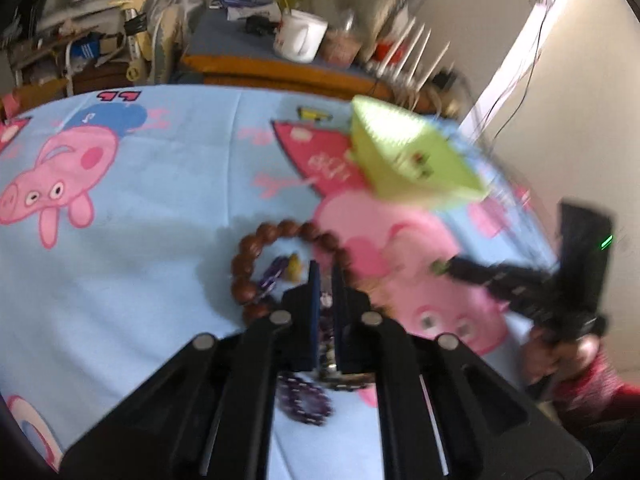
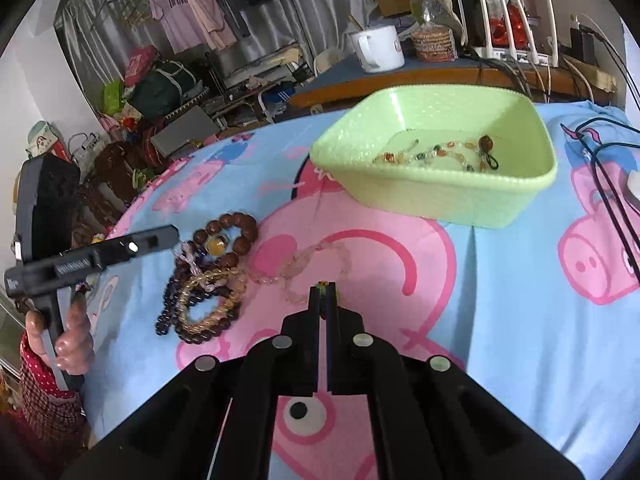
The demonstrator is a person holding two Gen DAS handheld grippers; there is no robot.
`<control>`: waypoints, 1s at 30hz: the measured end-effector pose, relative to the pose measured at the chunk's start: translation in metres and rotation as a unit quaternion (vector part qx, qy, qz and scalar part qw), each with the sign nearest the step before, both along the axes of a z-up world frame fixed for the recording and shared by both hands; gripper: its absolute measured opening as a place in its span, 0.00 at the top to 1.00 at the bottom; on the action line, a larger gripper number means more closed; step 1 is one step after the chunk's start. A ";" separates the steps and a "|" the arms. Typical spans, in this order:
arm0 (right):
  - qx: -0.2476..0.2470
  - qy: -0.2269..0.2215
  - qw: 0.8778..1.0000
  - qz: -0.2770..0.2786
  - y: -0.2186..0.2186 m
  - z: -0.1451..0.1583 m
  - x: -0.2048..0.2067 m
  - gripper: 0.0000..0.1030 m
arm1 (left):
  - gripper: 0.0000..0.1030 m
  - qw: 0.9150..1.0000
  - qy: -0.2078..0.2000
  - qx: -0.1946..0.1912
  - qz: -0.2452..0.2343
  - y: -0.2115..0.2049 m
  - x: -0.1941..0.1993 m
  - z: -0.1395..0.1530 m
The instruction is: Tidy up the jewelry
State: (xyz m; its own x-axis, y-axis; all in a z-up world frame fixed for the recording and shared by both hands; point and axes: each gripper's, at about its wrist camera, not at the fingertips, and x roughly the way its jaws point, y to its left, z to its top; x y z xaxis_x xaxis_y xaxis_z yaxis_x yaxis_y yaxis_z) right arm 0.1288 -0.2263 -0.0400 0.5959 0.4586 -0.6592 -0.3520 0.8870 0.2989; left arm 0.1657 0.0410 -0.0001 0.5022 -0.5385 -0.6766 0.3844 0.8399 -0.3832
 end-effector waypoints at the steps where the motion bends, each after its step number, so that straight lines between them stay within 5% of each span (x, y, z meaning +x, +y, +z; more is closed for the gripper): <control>1: 0.004 -0.004 1.000 0.000 -0.001 0.003 -0.002 1.00 | 0.96 1.000 -0.005 -0.013 0.002 0.003 -0.001 0.006; 8: 0.017 -0.013 1.000 0.004 -0.004 0.010 -0.015 1.00 | 0.96 1.000 -0.022 -0.020 -0.006 -0.004 -0.008 0.025; 12: 0.016 -0.006 1.000 0.002 -0.006 0.007 -0.015 1.00 | 0.95 0.998 -0.028 0.029 -0.045 -0.020 -0.028 0.020; 15: 0.025 0.007 1.000 -0.004 -0.009 0.002 -0.011 1.00 | 0.85 0.999 -0.023 0.035 -0.026 -0.013 -0.023 0.018; 19: 0.033 0.009 0.999 -0.006 -0.010 0.001 -0.010 1.00 | 0.83 1.000 -0.001 0.020 0.002 -0.007 0.003 0.010; 27: 0.035 0.011 0.999 -0.007 -0.012 0.000 -0.007 1.00 | 0.87 0.991 0.016 0.130 0.003 -0.036 0.028 -0.035; 30: 0.038 0.007 0.999 -0.003 -0.014 0.003 -0.012 1.00 | 0.92 0.996 0.031 0.082 0.006 -0.024 0.029 -0.031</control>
